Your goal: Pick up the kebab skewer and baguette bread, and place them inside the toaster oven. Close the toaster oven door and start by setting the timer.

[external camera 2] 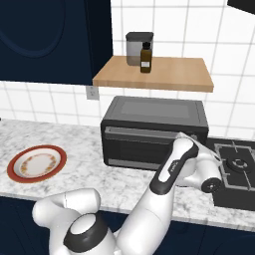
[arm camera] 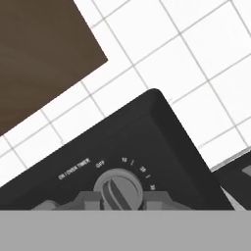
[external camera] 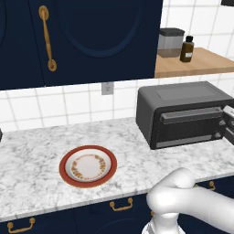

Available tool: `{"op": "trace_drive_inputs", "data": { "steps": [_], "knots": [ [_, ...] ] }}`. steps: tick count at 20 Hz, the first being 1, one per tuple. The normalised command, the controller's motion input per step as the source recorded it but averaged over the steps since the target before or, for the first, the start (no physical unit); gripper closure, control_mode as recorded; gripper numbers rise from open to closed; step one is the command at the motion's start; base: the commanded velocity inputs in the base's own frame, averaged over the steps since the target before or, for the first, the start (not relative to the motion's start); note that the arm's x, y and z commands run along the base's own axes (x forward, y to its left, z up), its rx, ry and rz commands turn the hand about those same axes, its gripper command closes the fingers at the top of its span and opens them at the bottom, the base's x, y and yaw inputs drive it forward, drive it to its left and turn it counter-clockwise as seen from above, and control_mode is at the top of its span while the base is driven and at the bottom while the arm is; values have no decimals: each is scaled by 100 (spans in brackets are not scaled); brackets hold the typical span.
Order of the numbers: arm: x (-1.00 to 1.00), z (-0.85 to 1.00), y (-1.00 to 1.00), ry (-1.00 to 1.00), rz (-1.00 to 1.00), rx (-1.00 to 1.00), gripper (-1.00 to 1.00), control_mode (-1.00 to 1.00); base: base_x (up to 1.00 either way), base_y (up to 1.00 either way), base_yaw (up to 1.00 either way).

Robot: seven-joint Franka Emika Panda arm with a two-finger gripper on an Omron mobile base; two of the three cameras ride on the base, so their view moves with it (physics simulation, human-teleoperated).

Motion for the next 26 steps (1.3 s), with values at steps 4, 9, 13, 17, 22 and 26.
{"op": "trace_drive_inputs", "data": {
  "steps": [4,9,13,17,22,26],
  "knots": [
    [-4,0,0,0,0,15,100,-100,0,0,0],
    [-3,0,-1,0,-4,24,100,-100,0,0,0],
    [0,0,-3,0,-6,27,100,-100,0,0,0],
    [0,0,-3,0,-6,27,100,-100,0,0,0],
    [0,-2,0,0,-7,26,100,-100,0,0,0],
    [0,-3,0,0,-8,26,100,-100,0,0,0]
  ]
}}
